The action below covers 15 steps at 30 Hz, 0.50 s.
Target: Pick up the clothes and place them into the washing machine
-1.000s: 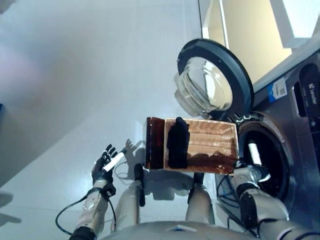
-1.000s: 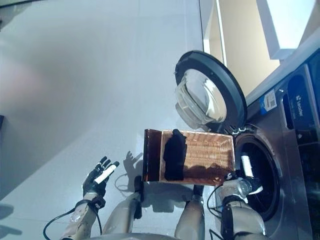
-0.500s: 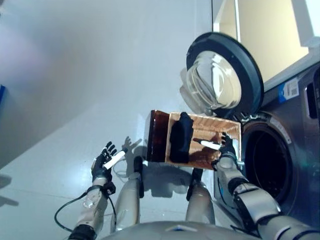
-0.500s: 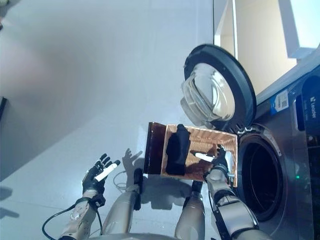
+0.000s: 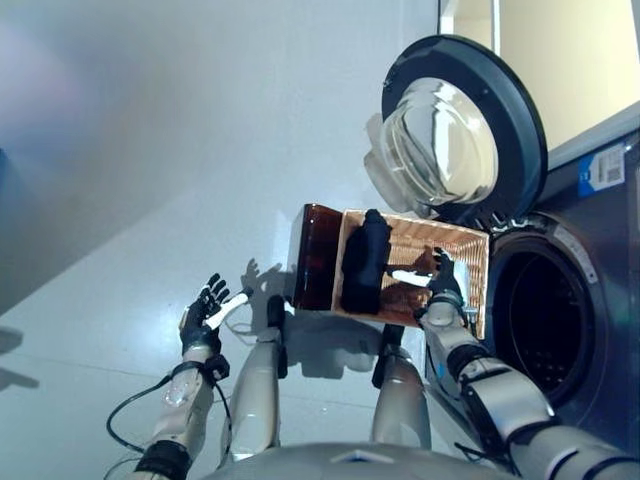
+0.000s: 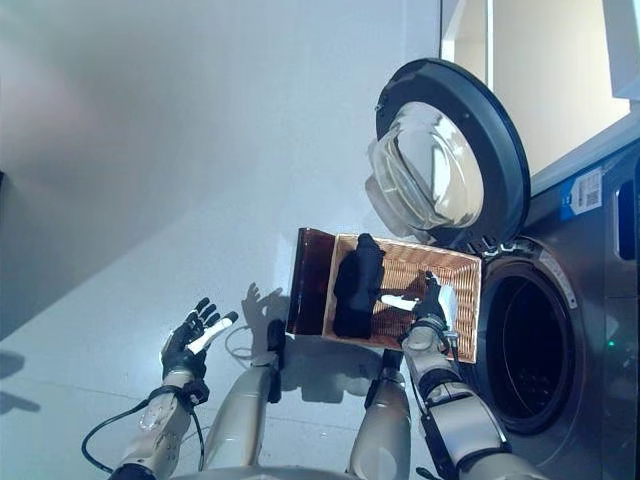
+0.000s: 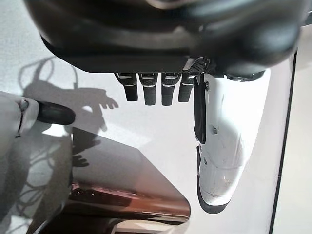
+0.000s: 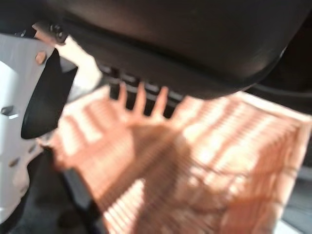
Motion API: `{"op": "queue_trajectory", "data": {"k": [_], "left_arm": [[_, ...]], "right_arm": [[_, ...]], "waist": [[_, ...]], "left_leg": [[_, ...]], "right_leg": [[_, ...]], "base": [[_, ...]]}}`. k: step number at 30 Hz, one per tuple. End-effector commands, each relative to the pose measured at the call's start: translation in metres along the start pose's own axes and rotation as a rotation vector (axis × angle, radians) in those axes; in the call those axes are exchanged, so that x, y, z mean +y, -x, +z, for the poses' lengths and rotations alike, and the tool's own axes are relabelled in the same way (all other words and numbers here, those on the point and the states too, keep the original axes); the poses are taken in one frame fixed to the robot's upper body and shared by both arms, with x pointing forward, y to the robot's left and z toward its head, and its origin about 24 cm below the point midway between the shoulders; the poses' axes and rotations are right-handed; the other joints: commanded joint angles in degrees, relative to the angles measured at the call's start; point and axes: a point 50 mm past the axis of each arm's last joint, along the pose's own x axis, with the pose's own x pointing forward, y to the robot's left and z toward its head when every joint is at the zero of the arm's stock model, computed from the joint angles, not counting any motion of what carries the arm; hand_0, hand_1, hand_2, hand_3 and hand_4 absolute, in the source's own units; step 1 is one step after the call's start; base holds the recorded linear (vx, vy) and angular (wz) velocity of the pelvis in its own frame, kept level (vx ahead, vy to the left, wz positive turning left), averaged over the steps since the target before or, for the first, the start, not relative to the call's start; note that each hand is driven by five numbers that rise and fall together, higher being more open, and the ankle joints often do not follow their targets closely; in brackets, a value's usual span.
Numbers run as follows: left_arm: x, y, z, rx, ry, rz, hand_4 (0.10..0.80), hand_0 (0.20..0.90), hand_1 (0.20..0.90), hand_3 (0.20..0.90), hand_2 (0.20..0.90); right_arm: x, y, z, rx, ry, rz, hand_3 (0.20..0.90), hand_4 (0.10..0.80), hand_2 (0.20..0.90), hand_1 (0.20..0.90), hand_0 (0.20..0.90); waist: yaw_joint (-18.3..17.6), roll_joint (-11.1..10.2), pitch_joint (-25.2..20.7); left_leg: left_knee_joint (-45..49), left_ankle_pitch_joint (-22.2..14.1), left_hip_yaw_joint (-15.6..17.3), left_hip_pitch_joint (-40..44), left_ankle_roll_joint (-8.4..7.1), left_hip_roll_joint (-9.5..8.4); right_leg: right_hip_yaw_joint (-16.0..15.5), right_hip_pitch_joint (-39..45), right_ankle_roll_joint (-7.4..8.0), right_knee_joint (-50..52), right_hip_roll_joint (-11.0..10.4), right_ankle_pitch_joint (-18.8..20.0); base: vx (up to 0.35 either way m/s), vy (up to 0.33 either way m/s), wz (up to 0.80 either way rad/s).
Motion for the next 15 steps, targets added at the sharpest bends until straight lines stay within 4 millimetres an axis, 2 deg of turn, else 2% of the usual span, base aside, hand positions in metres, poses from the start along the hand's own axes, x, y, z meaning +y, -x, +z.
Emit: {"op": "queue_trajectory", "data": {"k": [1, 4, 15], "left_arm": [[0.005, -0.001, 0.033, -0.177, -0.020, -0.008, 0.800, 0.900, 0.900, 0.900, 0.900], [0.003, 0.000, 0.037, -0.193, -0.023, -0.024, 0.800, 0.900, 0.900, 0.900, 0.900], [0.007, 0.000, 0.036, -0.186, -0.045, -0.019, 0.800, 0.900, 0.900, 0.900, 0.900]], "right_arm": [[0.001, -0.001, 0.015, -0.054, -0.007, -0.048, 0.900, 0.800, 0.900, 0.900, 0.900], [0.017, 0.003, 0.030, -0.100, 0.009, -0.006, 0.900, 0.800, 0.900, 0.900, 0.900], [0.035, 0.008, 0.052, -0.168, -0.009, 0.055, 0.900, 0.800, 0.900, 0.900, 0.900]], "waist": [[0.6, 0.4, -2.5], [1.5, 0.7, -2.4], [2.4, 0.9, -1.3]], "left_leg": [[3.6, -1.3, -0.7, -2.0, -3.12, 1.04], [4.0, -1.6, -0.8, -2.5, -2.75, 0.51], [4.4, -1.7, -0.6, -3.0, -2.36, 0.07]], "right_leg": [[1.4, -1.4, -1.16, -0.3, -0.6, 4.0], [1.3, -1.3, -0.91, -0.3, -1.2, 4.2], [1.1, -1.9, -0.85, 0.1, -1.7, 4.6]], "base": [[0.000, 0.000, 0.00], [-0.010, 0.027, 0.01], [-0.009, 0.011, 0.04]]}}
